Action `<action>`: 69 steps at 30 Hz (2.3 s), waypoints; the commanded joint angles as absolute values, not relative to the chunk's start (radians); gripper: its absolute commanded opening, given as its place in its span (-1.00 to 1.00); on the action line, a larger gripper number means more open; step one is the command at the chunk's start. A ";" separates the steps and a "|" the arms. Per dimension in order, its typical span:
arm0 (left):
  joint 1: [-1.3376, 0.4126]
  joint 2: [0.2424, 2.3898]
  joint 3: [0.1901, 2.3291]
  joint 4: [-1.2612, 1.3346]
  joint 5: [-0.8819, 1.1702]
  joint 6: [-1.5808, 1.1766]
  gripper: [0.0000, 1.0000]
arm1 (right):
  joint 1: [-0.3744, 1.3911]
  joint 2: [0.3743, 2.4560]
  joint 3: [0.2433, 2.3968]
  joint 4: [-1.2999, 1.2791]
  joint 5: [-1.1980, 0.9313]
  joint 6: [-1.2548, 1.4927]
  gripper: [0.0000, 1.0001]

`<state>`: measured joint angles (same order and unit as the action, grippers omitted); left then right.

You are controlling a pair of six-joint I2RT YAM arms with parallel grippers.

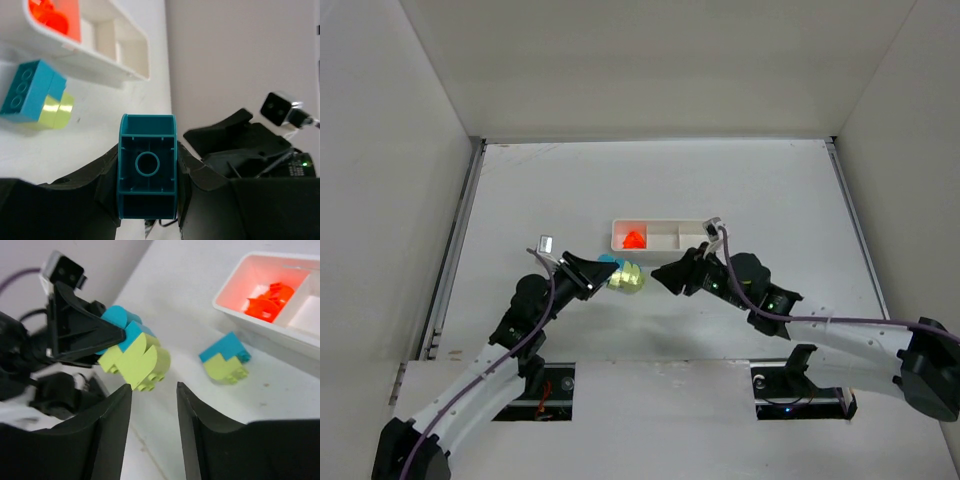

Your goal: Sort the legos into containers by color

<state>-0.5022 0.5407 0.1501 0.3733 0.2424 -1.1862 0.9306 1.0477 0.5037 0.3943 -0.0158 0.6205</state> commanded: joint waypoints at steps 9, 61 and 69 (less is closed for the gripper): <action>-0.479 0.627 0.176 0.741 0.224 -1.242 -0.72 | 0.993 1.146 0.471 0.778 -0.002 0.920 0.74; -0.653 0.641 0.183 0.696 0.101 -1.144 -0.42 | 0.890 1.440 0.477 1.106 -0.080 1.152 -0.35; -0.611 0.568 0.164 0.641 0.080 -1.135 -0.82 | 0.848 1.395 0.411 1.104 -0.094 1.160 -0.34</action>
<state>-0.6315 0.6048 0.1467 0.6212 0.0925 -1.1599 0.8696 1.4319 0.4274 1.0737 -0.0868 1.1576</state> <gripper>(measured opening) 0.337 0.447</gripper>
